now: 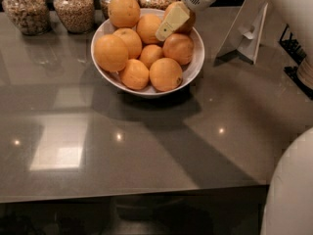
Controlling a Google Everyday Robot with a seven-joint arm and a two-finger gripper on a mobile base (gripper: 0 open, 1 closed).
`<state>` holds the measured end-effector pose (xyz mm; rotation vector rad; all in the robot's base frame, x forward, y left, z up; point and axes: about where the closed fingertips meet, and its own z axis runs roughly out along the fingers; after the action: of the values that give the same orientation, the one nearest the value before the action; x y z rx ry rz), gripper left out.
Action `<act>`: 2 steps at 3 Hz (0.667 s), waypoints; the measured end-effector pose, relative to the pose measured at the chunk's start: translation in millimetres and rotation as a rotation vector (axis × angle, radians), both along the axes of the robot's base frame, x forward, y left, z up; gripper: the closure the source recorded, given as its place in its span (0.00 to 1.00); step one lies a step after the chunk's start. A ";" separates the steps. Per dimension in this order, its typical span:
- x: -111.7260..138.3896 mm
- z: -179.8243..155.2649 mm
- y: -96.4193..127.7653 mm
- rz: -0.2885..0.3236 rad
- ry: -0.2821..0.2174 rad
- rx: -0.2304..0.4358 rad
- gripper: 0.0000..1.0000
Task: Pick orange from white bowl
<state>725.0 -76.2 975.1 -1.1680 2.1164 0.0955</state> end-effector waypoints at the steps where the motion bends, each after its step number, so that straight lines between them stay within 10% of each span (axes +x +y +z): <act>1: 5.2 -6.9 -4.5 -0.040 0.021 0.011 0.00; 2: 9.3 -12.1 -5.6 -0.060 0.036 0.024 0.19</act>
Offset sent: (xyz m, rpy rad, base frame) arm 0.0135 -0.0111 -0.0128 0.0408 0.0457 -0.0908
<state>734.3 -81.8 962.9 -1.0956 2.1741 0.1146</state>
